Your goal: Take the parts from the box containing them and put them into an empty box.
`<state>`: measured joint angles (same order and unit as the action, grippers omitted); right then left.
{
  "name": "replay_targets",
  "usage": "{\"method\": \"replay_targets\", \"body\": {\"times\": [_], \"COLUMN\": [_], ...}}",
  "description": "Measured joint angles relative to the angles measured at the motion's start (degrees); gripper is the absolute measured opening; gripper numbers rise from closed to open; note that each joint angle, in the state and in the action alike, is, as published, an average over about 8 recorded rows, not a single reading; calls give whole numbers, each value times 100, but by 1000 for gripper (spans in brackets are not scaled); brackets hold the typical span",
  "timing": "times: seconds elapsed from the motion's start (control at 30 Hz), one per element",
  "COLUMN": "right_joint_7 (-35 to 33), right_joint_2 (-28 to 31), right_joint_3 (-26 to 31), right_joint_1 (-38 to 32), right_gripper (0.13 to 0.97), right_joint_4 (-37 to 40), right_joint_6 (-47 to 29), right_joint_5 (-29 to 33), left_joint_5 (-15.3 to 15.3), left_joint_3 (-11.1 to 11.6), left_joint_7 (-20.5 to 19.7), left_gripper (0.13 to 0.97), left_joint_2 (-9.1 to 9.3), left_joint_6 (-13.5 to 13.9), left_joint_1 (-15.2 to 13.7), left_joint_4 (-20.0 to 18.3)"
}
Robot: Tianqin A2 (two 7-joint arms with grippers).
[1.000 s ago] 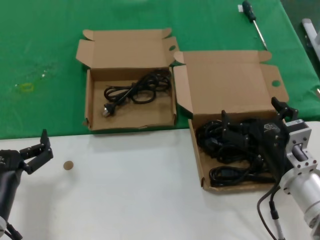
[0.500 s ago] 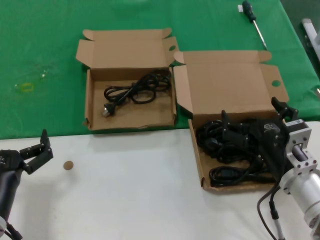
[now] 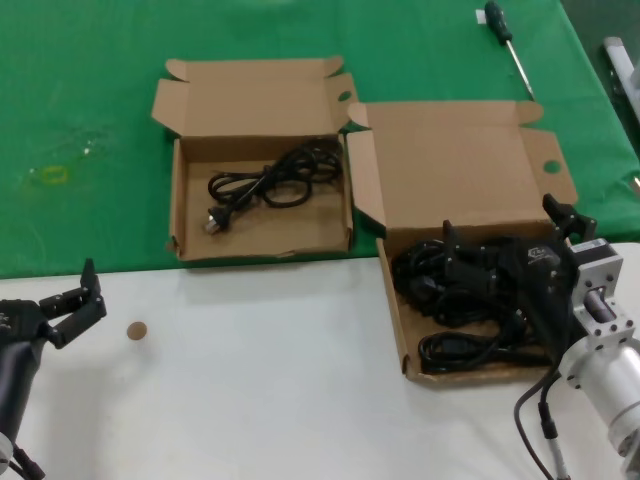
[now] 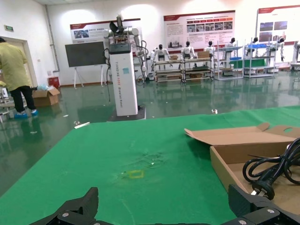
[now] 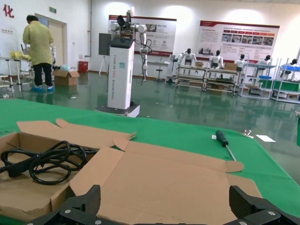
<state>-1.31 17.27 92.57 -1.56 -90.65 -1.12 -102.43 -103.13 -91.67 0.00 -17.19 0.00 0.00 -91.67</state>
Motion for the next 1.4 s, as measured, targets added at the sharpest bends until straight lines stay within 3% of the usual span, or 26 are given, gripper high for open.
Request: {"method": "replay_targets", "body": {"times": [1.4], "right_joint_7": [0], "right_joint_2": [0], "right_joint_3": [0], "right_joint_1": [0], "right_gripper": [966], "right_joint_4": [0], "right_joint_6": [0], "right_joint_5": [0], "left_joint_5": [0], "left_joint_3": [0], "left_joint_7": [0], "left_gripper": [966], "left_joint_2": [0], "left_joint_6": [0], "left_joint_1": [0], "left_joint_4": [0]}}
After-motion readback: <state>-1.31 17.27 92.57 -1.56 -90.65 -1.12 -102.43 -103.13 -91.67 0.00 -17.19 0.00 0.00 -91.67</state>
